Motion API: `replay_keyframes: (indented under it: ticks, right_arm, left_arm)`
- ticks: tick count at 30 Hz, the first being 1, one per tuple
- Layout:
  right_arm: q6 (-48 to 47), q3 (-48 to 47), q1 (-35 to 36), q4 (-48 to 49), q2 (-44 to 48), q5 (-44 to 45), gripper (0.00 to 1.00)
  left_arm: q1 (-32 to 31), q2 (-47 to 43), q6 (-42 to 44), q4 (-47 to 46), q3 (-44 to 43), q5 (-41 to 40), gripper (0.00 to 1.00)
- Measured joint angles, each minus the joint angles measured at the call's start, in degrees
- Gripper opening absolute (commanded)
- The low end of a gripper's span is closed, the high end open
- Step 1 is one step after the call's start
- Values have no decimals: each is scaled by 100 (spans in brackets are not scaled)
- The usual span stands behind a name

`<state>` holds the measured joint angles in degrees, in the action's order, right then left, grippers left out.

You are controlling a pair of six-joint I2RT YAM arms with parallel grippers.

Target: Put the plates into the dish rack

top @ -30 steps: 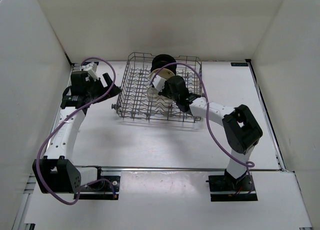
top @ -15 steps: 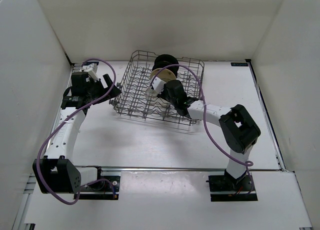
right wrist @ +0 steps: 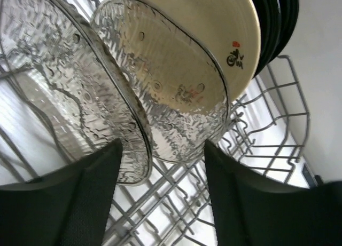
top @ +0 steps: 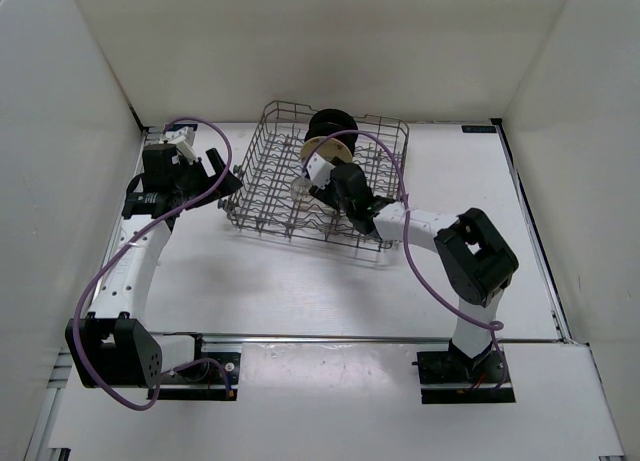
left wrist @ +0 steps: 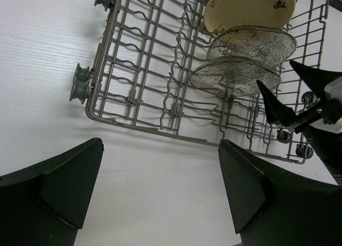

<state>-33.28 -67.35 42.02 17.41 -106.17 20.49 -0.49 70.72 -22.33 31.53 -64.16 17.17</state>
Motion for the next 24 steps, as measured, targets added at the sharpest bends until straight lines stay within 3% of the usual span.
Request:
replay_keyframes:
  ticks: [3, 14, 24]
  right_arm:
    - [39, 48, 0, 35, 0, 92, 100]
    - [658, 63, 0, -549, 560, 149, 100]
    - [3097, -328, 28, -2221, 2817, 673, 100]
  left_arm:
    - [0, 0, -2, 0, 0, 0, 100]
    - [-4, -37, -238, 2, 0, -7, 100]
    - [-396, -960, -708, -7, 275, -750, 100]
